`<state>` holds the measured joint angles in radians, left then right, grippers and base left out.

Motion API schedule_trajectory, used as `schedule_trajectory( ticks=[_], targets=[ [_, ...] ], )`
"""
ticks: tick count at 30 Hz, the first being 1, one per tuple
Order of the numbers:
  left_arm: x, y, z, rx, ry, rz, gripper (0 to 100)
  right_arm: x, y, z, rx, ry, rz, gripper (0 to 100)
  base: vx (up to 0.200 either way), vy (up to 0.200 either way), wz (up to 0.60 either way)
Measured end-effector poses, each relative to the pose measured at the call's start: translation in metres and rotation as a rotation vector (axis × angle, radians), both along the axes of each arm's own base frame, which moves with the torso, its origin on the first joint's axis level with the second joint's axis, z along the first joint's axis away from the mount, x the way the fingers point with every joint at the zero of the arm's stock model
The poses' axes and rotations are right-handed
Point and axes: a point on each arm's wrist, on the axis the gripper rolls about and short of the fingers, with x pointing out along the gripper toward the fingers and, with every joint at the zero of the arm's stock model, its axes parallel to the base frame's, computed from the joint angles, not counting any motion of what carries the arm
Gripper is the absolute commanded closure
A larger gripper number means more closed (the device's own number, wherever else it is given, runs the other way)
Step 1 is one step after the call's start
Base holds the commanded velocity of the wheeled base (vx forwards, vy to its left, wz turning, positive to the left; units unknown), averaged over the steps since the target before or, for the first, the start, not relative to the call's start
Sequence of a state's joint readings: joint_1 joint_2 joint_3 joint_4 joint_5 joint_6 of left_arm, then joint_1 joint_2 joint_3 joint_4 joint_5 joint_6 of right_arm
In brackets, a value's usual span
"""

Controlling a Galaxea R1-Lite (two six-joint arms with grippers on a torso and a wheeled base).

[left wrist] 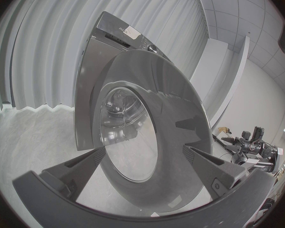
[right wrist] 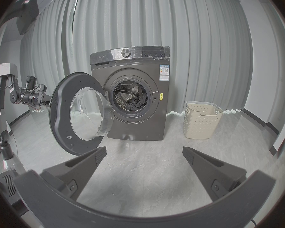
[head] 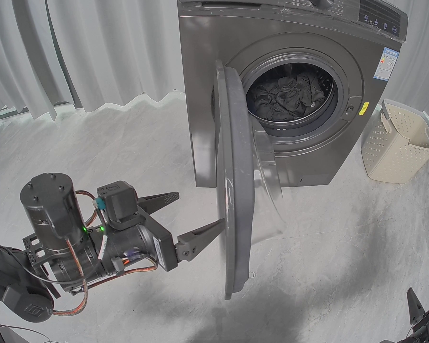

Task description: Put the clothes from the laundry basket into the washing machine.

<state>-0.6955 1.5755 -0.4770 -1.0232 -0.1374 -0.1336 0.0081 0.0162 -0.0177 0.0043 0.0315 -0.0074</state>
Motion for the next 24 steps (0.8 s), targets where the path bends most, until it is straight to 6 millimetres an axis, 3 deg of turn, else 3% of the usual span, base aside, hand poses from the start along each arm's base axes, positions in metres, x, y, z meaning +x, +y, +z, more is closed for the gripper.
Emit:
schedule_trajectory(
  ticks=[13, 24],
  targets=[
    [0.024, -0.034, 0.005, -0.035, -0.017, -0.001, 0, 0.000, 0.000, 0.000, 0.000, 0.000, -0.001, 0, 0.000, 0.000, 0.00],
    [0.054, -0.093, 0.014, -0.115, -0.068, -0.036, 0, 0.000, 0.000, 0.000, 0.000, 0.000, 0.000, 0, 0.000, 0.000, 0.00]
  ],
)
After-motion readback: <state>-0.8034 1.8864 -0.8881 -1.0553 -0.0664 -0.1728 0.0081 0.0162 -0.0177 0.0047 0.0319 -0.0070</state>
